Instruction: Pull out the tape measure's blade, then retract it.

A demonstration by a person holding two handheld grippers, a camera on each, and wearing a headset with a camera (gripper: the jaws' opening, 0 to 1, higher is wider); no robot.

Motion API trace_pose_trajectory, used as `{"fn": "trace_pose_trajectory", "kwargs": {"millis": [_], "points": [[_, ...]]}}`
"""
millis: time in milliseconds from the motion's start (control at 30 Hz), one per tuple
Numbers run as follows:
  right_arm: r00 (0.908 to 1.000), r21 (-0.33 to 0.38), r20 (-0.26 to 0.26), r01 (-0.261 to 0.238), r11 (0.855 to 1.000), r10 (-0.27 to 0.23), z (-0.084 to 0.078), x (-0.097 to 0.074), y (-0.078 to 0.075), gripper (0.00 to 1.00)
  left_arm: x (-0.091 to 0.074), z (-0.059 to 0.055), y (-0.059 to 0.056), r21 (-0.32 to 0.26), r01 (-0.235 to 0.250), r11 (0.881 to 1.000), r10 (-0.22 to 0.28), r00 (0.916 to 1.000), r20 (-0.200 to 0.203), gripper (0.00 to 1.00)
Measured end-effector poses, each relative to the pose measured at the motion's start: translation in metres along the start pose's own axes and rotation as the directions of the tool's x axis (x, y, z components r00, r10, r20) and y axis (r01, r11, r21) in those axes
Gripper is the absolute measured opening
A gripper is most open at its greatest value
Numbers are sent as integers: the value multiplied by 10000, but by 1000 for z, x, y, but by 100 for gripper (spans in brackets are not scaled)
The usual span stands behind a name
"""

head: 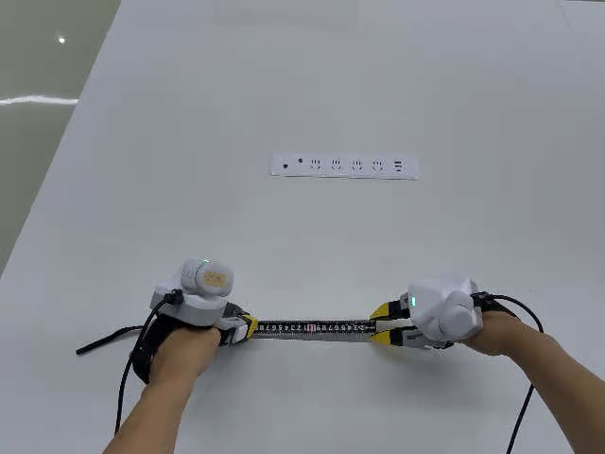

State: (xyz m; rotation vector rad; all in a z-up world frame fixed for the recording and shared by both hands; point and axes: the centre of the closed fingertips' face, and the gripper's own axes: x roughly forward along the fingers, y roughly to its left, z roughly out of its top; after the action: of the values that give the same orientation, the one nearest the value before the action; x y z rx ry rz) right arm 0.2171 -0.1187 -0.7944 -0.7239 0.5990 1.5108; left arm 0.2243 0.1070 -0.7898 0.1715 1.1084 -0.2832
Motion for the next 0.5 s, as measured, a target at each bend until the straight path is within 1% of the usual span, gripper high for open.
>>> {"fn": "trace_pose_trajectory", "kwargs": {"millis": [500], "points": [[10000, -17, 24, -37, 10000, 37, 5, 5, 0, 14, 1, 0, 0, 18, 35, 10000, -35, 10000, -6, 62]]}}
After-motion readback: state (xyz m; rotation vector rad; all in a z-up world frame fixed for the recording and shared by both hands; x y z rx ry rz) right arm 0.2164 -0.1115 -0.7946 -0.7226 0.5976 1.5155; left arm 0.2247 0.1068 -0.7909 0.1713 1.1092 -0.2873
